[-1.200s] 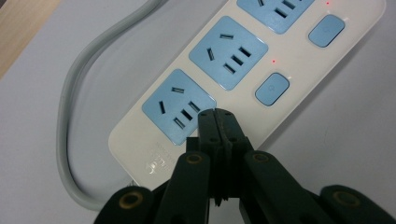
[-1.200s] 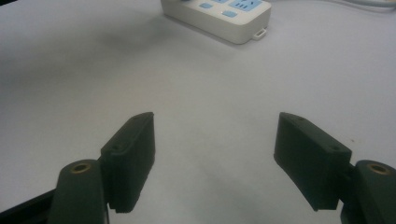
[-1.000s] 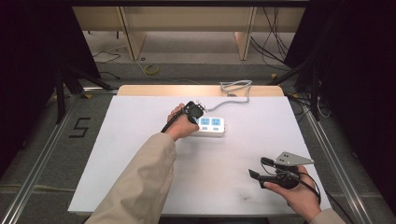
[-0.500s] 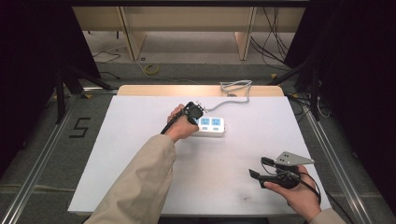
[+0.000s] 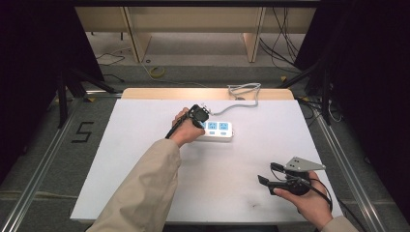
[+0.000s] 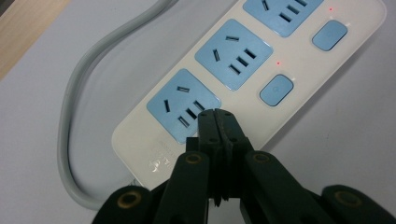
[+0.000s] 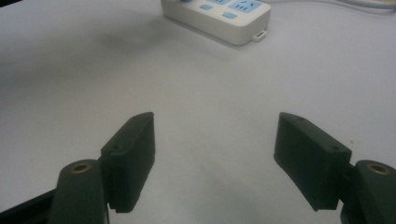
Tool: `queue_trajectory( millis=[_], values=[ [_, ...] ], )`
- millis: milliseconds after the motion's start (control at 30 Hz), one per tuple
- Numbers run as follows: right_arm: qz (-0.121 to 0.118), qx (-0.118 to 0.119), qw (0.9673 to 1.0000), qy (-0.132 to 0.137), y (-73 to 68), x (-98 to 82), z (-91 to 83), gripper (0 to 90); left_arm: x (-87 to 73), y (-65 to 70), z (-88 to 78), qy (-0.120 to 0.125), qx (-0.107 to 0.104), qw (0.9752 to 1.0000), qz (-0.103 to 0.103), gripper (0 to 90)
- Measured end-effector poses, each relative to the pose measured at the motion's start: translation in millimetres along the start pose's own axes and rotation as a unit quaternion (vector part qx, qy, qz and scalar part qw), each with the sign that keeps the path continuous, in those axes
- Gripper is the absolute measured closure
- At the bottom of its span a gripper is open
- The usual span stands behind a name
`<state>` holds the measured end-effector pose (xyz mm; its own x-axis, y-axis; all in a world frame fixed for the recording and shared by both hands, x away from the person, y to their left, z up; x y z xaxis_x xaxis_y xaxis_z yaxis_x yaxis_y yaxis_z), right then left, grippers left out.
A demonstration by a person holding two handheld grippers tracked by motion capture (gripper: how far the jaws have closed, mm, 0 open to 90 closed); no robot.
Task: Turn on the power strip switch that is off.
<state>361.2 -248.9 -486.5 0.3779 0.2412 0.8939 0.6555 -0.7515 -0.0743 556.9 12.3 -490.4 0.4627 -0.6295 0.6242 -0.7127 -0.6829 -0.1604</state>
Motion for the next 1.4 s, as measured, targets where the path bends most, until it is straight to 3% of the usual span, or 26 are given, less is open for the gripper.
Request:
queue_trajectory(
  millis=[67,267,467,533,833,967,1067,1267,1400],
  values=[
    [0.0,0.0,1.0,0.0,0.0,-0.1,0.2,29.7,1.2,-1.8,-2.7,0.013,-0.003,0.9998,-0.014,83.7],
    [0.0,-0.001,1.0,-0.001,0.0,-0.2,0.6,29.7,3.7,-8.6,-13.7,0.029,0.009,0.9994,-0.019,81.6],
    [0.0,-0.001,1.0,-0.001,0.0,-0.3,0.7,29.6,2.3,-13.5,-22.2,0.043,0.015,0.9986,-0.028,72.2],
    [0.0,-0.001,1.0,-0.001,0.0,-0.4,0.6,29.6,-0.3,-16.1,-25.0,0.038,0.017,0.9989,-0.023,67.2],
    [0.0,0.0,1.0,-0.001,-0.1,-0.5,1.0,29.6,-11.1,-25.1,-36.1,0.047,0.022,0.9959,-0.074,52.2],
    [0.0,0.0,1.0,-0.001,-0.3,-0.5,1.2,29.6,-19.2,-30.0,-40.1,0.045,0.031,0.9947,-0.087,45.1],
    [-0.001,0.0,1.0,-0.001,-0.3,-0.4,1.1,29.6,-26.2,-32.5,-43.3,0.04,0.029,0.9954,-0.082,40.8],
    [-0.001,-0.001,1.0,-0.001,-0.2,-0.6,1.4,29.6,-36.1,-36.7,-53.4,0.048,0.035,0.9941,-0.091,35.6],
    [0.0,0.0,1.0,-0.001,-0.5,-0.5,1.4,29.6,-40.4,-37.3,-60.4,0.066,0.039,0.9926,-0.094,33.6]
  ],
)
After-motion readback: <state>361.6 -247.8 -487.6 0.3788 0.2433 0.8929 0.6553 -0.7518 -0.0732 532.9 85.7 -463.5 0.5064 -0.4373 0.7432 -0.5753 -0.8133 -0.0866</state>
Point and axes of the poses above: each handheld gripper's, and its own axes: z roughly forward along the jaws, x roughly out of its top, y roughly to its right, the point moved 6 cm from there along z, roughly forward along the jaws, and after that the axes turned 8 degrees about y, right-handed, at the moved point
